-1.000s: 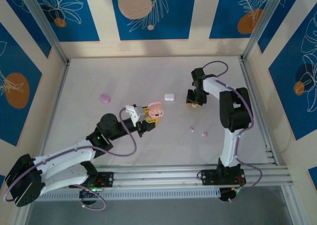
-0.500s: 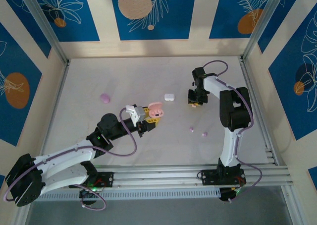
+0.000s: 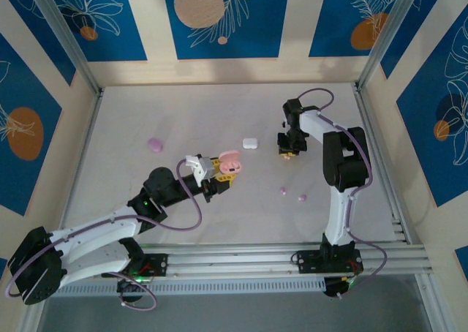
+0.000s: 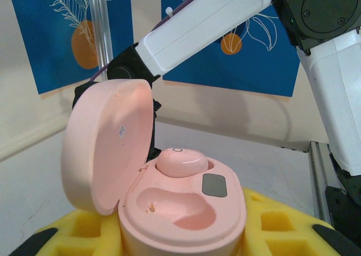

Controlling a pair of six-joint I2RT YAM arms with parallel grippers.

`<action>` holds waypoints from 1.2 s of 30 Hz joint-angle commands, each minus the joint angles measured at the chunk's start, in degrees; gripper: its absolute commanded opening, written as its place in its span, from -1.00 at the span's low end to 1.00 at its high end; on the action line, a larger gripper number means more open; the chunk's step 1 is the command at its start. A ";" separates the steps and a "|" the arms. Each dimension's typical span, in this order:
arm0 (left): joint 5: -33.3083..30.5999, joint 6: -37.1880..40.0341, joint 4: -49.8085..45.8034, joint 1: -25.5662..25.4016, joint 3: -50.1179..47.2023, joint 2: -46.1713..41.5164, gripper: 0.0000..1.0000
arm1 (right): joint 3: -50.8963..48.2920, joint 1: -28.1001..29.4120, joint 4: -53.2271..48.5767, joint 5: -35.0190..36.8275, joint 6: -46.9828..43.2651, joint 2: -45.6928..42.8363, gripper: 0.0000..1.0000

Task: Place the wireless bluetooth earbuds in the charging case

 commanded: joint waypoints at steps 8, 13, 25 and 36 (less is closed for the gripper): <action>-0.11 0.35 1.82 -0.17 1.65 0.66 -0.37 | 1.80 -0.26 -3.58 -0.59 -2.17 1.69 -0.49; -0.24 0.33 1.54 -0.21 1.65 0.36 -0.37 | 2.06 -0.22 -4.43 -0.59 -2.53 1.91 -0.50; -0.20 0.42 1.74 -0.20 1.58 0.84 -0.37 | -0.14 0.12 -3.36 -6.22 -0.03 -6.29 -0.70; -1.23 1.76 4.36 -0.26 -0.12 1.50 -0.37 | -15.01 -1.03 6.14 -36.24 13.42 -38.48 -0.68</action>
